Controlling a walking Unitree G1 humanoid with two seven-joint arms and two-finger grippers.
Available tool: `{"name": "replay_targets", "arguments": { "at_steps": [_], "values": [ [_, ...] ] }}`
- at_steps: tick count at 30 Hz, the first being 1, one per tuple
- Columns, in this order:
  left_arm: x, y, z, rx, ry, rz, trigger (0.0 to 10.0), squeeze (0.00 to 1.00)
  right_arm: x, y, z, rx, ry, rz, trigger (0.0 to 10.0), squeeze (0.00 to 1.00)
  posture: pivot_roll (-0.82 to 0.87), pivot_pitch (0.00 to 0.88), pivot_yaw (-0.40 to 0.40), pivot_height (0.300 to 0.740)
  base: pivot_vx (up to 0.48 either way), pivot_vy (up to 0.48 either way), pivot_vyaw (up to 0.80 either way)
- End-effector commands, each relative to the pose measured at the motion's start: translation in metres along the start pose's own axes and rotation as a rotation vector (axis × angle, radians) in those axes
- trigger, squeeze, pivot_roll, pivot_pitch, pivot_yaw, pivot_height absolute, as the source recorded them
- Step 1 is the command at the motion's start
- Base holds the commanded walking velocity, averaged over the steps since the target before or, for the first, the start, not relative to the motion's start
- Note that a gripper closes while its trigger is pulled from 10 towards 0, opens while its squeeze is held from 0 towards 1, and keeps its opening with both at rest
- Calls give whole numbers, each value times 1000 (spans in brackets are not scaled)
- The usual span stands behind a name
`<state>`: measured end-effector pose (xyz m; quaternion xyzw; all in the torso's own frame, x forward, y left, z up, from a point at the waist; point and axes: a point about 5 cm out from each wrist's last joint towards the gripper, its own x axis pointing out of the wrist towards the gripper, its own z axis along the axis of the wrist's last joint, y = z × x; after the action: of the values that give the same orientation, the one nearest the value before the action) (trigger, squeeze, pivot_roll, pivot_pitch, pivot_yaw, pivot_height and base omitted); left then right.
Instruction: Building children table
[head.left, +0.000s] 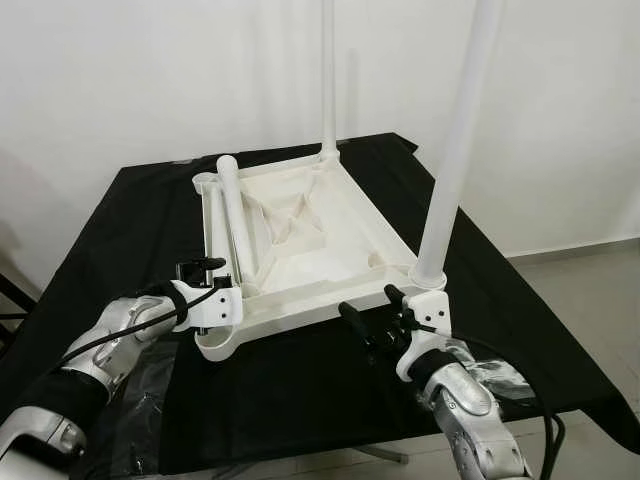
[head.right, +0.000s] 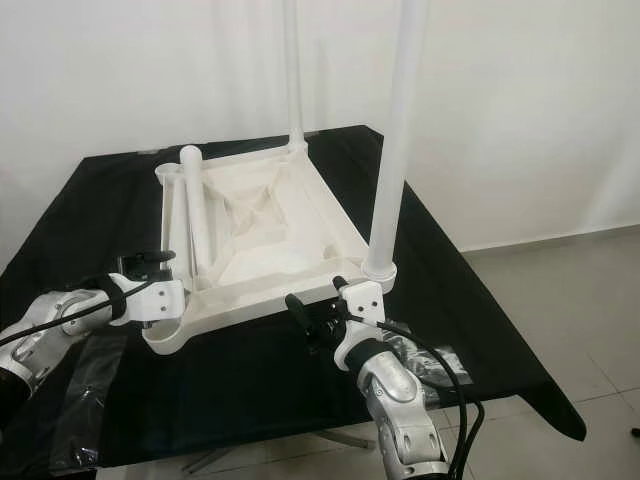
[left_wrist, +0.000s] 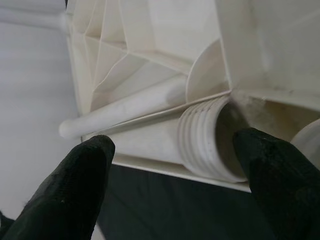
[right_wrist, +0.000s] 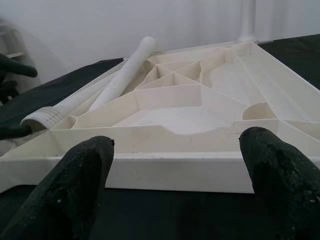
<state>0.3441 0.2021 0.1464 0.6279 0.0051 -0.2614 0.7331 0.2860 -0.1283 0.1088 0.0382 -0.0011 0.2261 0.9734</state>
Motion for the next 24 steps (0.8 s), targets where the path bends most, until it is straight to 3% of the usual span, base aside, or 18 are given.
{"name": "replay_targets", "arguments": {
  "at_steps": [1,10,15,18,19,24],
  "values": [
    [0,2,-9,9,59,35,10000,0,-1,3,0,16,-3,3,10000,0,-41,0,75,740,0,0,0],
    [12,4,2,-56,69,152,10000,0,-2,3,-1,17,1,3,10000,0,-48,0,76,740,0,0,0],
    [20,-3,10,-82,57,149,10000,0,-3,4,-1,18,3,1,10000,0,-50,0,81,740,0,0,0],
    [22,-3,9,-108,79,178,10000,0,-3,4,-1,18,2,0,10000,0,-55,0,86,740,0,0,0],
    [24,3,6,-154,112,231,10000,0,-3,4,-1,19,2,-2,10000,0,-54,0,86,740,0,0,0],
    [25,6,5,-176,140,263,10000,0,-3,4,-1,20,2,-3,10000,0,-54,0,85,740,0,0,0]
  ]
}}
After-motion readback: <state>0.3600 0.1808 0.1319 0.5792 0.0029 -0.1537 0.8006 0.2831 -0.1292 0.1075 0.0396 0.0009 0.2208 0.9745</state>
